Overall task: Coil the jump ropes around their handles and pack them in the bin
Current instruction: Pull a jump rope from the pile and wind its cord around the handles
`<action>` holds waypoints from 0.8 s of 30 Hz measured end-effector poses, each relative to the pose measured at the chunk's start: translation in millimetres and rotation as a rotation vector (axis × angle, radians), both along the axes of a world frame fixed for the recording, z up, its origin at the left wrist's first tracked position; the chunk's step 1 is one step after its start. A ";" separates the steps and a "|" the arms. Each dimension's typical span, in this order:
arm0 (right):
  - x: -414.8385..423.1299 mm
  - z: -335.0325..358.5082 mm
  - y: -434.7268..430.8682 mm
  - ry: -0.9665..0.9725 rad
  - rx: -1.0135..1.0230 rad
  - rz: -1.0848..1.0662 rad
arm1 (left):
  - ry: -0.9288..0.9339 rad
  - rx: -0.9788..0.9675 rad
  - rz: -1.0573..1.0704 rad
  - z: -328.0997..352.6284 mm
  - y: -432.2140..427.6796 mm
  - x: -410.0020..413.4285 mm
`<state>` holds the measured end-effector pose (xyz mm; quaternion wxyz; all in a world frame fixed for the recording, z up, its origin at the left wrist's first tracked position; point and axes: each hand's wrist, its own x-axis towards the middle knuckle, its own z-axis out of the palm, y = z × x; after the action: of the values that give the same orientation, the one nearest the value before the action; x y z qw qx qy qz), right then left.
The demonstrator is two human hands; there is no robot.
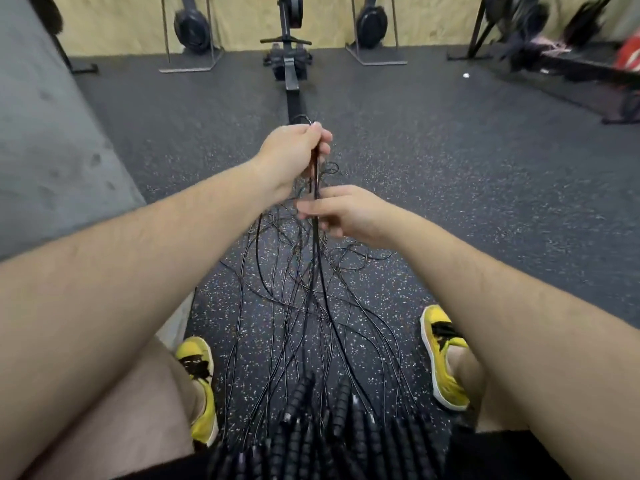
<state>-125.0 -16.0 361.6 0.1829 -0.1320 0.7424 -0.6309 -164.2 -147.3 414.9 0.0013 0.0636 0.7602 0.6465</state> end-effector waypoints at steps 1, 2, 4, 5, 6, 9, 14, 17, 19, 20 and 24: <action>-0.9 0.9 -4.9 0.040 0.045 -0.002 | -0.014 0.002 0.000 -1.7 -1.2 -2.8; -3.4 3.6 -9.4 0.075 0.085 -0.021 | -0.032 0.018 0.008 -4.5 -3.4 -5.2; -12.7 7.5 -16.1 0.150 0.158 -0.071 | -0.091 0.078 -0.005 -14.1 -11.7 -9.3; -18.2 9.4 -19.2 0.186 0.179 -0.106 | -0.130 0.109 -0.034 -20.5 -16.2 -10.2; -23.8 11.4 -21.5 0.209 0.180 -0.155 | -0.172 0.135 -0.071 -26.9 -20.1 -10.2; -48.5 14.6 -24.1 0.195 0.131 -0.312 | -0.284 0.132 -0.180 -39.1 -27.7 -3.5; -70.0 15.6 -24.2 0.102 0.013 -0.396 | -0.296 -0.142 -0.348 -51.9 -35.8 9.5; -71.4 12.2 -26.2 0.110 0.085 -0.431 | -0.216 -0.201 -0.217 -57.3 -36.2 4.9; -67.6 14.2 -27.2 0.034 0.113 -0.424 | -0.126 -0.197 -0.129 -55.0 -37.9 -4.3; -63.3 14.7 -26.5 -0.009 0.122 -0.397 | -0.076 -0.218 -0.078 -52.9 -39.1 -10.5; -37.6 13.2 -22.7 0.045 0.300 -0.127 | -0.008 -0.189 0.033 -43.9 -35.8 -27.0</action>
<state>-162.6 -38.6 374.7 0.1437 -0.0704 0.8389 -0.5202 -191.2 -183.1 370.9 -0.0005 0.0482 0.8186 0.5723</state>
